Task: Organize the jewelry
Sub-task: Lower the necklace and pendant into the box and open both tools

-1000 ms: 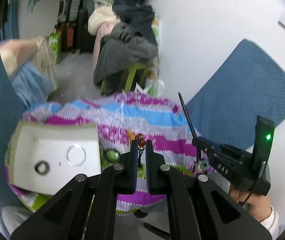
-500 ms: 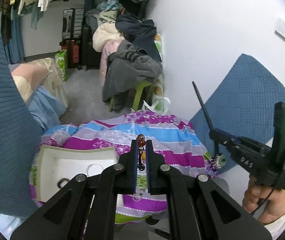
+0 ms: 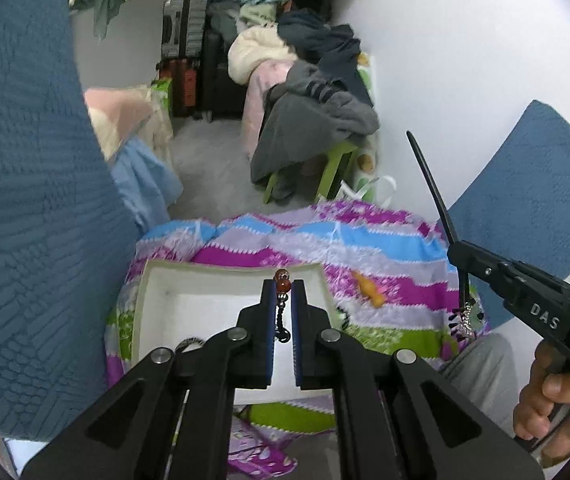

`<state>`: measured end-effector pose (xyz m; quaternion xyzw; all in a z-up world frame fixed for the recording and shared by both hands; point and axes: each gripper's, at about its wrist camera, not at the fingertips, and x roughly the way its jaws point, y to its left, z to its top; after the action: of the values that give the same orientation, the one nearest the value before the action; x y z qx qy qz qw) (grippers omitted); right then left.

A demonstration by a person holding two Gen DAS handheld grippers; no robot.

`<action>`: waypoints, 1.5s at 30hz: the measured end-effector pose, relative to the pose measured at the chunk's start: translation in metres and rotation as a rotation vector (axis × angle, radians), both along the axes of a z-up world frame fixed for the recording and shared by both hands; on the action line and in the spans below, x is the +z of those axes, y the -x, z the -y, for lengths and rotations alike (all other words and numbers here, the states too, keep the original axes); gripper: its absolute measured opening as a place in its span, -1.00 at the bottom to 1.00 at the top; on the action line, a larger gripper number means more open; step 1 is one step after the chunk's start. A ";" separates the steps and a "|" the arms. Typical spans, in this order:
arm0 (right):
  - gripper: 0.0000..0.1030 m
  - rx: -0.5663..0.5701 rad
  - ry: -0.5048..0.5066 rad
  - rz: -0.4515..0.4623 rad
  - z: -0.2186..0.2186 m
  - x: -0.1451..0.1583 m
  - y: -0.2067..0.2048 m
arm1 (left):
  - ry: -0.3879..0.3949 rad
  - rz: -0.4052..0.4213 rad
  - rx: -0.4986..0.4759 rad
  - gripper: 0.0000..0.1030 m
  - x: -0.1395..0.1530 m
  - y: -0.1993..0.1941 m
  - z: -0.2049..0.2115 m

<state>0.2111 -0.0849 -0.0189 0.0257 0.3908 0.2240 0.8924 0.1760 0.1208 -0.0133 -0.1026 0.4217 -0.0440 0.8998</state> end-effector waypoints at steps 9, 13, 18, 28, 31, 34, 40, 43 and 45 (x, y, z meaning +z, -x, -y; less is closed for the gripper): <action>-0.87 0.022 0.051 -0.099 -0.041 -0.055 -0.001 | 0.017 -0.096 -0.015 -0.87 -0.064 -0.008 -0.027; -0.86 0.050 0.086 -0.132 -0.055 -0.080 -0.003 | 0.024 -0.133 -0.018 -0.87 -0.089 -0.010 -0.032; -0.86 0.071 0.120 -0.158 -0.069 -0.107 -0.004 | 0.040 -0.180 -0.010 -0.87 -0.117 -0.011 -0.038; -0.81 0.118 0.100 -0.219 -0.074 -0.122 -0.007 | 0.063 -0.206 0.004 -0.86 -0.125 -0.010 -0.037; -0.60 0.130 0.072 -0.208 -0.069 -0.110 -0.004 | 0.062 -0.191 0.020 -0.28 -0.110 -0.008 -0.036; -0.58 0.140 0.074 -0.167 -0.065 -0.091 0.001 | 0.038 -0.114 0.043 0.27 -0.085 0.000 -0.034; -0.58 0.163 0.043 -0.053 -0.048 -0.038 0.014 | 0.009 -0.043 0.062 0.27 -0.039 0.011 -0.027; -0.58 0.172 0.044 0.012 -0.041 -0.013 0.022 | -0.008 0.001 0.082 0.27 -0.017 0.020 -0.020; -0.58 0.176 0.035 0.034 -0.034 0.000 0.025 | -0.003 0.035 0.095 0.27 -0.001 0.027 -0.016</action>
<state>0.1860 -0.0505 -0.0187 -0.0280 0.3802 0.2950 0.8762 0.1489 0.1372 -0.0146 -0.1206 0.4008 -0.0025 0.9082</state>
